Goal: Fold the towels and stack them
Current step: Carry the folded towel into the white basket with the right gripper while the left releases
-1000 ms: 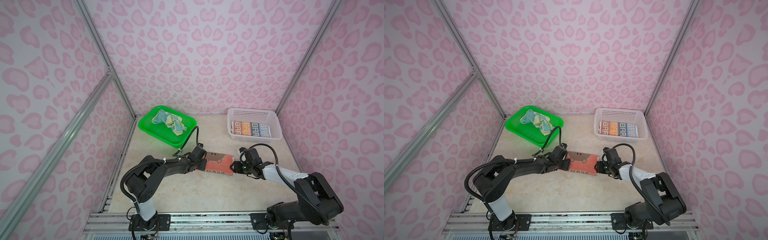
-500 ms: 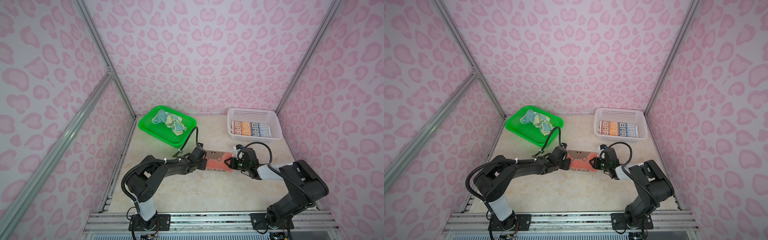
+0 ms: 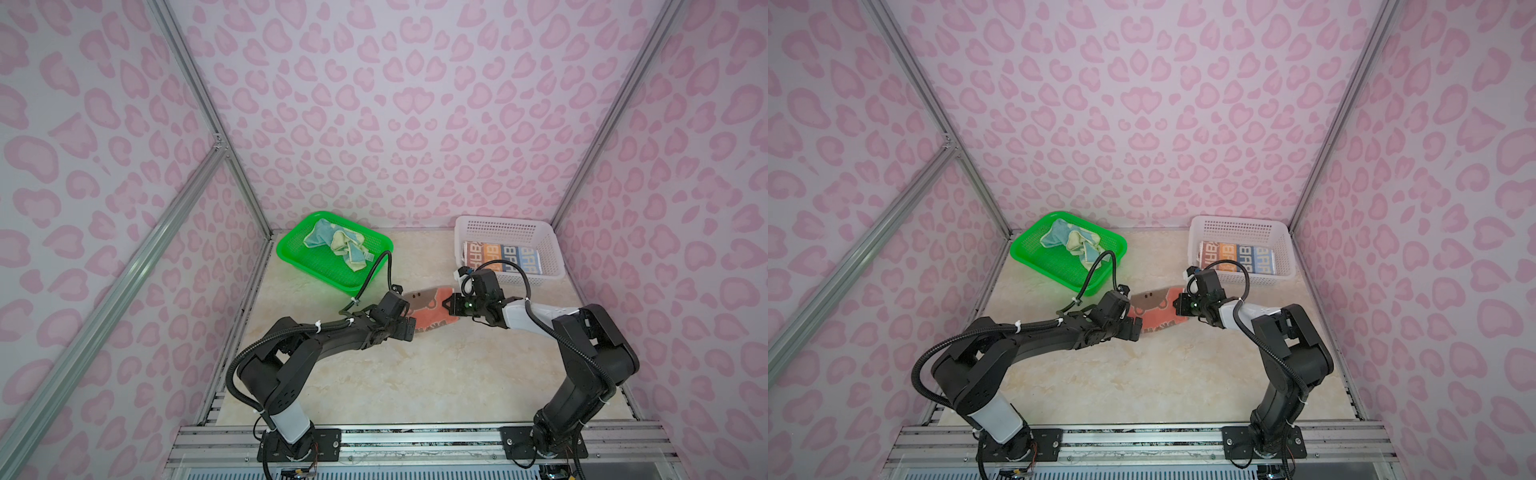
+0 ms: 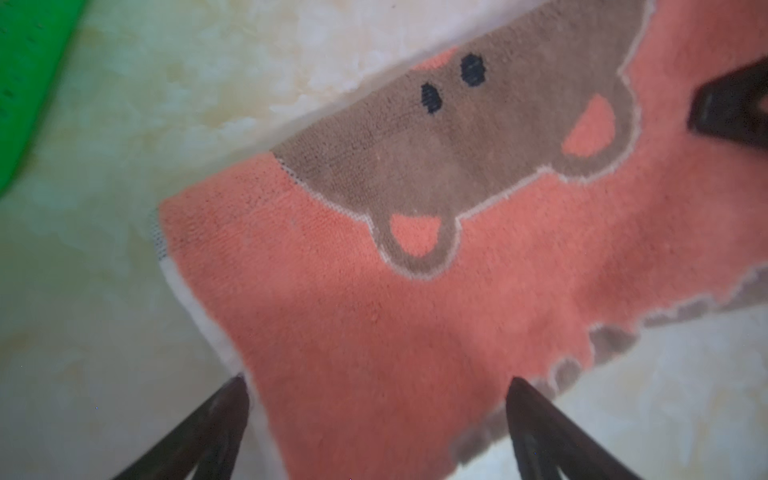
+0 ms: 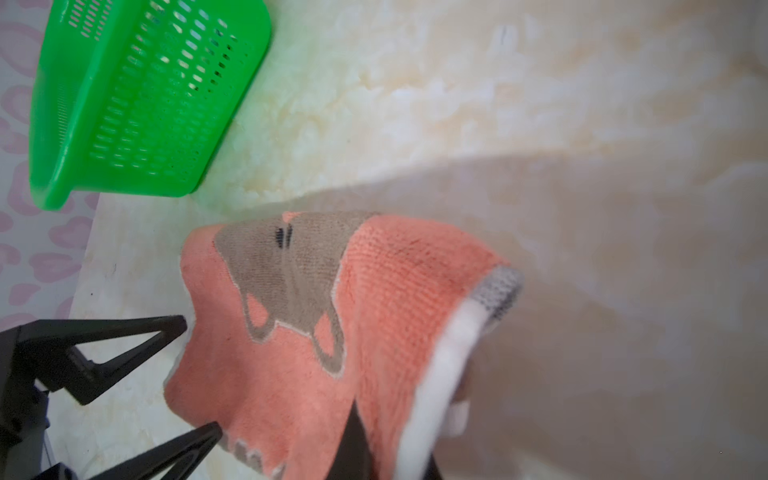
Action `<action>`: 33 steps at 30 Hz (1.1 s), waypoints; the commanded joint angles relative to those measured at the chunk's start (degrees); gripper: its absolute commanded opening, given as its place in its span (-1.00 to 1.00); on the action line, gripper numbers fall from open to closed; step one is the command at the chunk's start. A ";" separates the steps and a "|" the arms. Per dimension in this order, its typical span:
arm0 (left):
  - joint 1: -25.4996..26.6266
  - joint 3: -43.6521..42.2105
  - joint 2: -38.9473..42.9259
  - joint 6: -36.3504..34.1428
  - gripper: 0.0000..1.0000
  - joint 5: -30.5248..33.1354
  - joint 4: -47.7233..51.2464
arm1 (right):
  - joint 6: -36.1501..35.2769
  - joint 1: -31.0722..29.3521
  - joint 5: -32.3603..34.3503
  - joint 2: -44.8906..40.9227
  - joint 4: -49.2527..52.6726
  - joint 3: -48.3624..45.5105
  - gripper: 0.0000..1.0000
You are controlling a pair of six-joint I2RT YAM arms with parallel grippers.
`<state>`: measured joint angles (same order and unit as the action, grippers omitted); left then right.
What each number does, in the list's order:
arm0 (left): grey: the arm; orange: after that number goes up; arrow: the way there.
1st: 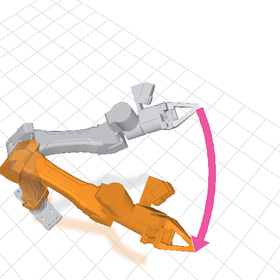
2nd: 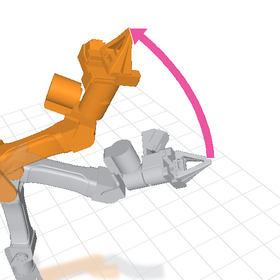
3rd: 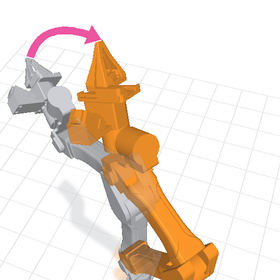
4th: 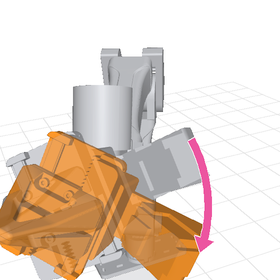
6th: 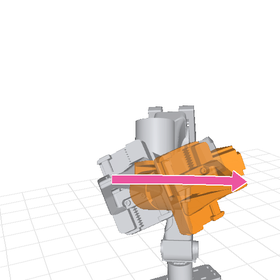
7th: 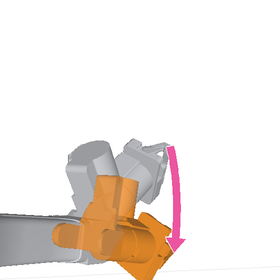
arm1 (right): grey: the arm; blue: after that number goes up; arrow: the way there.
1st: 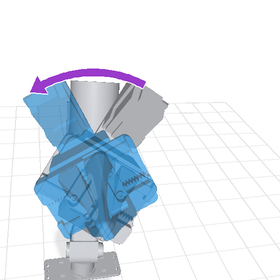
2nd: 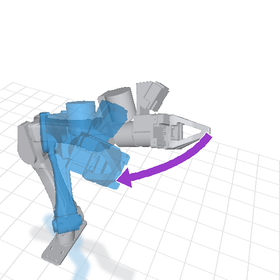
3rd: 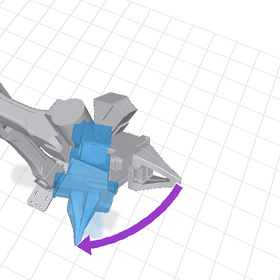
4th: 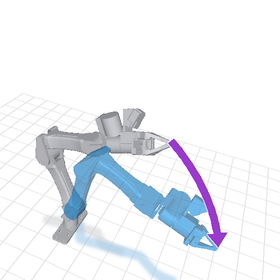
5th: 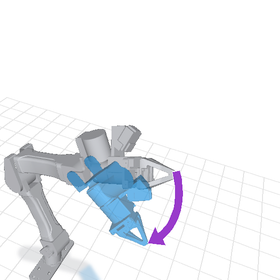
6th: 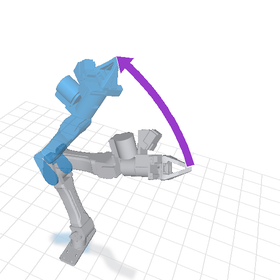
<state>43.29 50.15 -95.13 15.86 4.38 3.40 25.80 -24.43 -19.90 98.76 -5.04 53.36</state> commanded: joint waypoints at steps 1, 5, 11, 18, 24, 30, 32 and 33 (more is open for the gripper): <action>-0.02 -0.72 4.25 -2.06 0.96 0.42 0.92 | -7.97 -0.04 1.77 1.99 14.33 7.88 -1.00; -0.02 -1.96 8.81 -2.44 0.96 0.79 0.81 | -12.85 0.05 3.03 6.77 23.63 20.78 -1.00; 0.02 -3.09 10.93 -2.16 0.96 2.27 2.29 | -16.46 2.03 4.77 15.12 33.10 41.10 -1.00; 0.05 -5.63 14.03 -1.88 0.96 4.77 3.85 | -18.02 7.86 4.98 22.03 40.91 58.14 -1.00; 0.06 -6.54 16.66 -2.71 0.96 6.41 5.92 | -19.30 14.25 3.98 23.67 44.70 63.19 -1.00; 0.08 -6.47 17.44 -2.96 0.96 6.63 6.85 | -18.94 22.70 -1.19 23.43 45.04 62.67 -1.00; 0.04 -6.45 17.37 -2.85 0.96 6.60 6.72 | -19.78 25.30 -2.10 22.77 44.46 61.33 -1.00; 0.04 -6.47 17.39 -2.77 0.96 6.60 6.71 | -19.94 26.30 -2.58 22.36 43.81 60.27 -1.00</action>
<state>43.40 43.77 -78.43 13.37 10.09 9.69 6.83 0.21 -20.01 121.60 38.57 115.15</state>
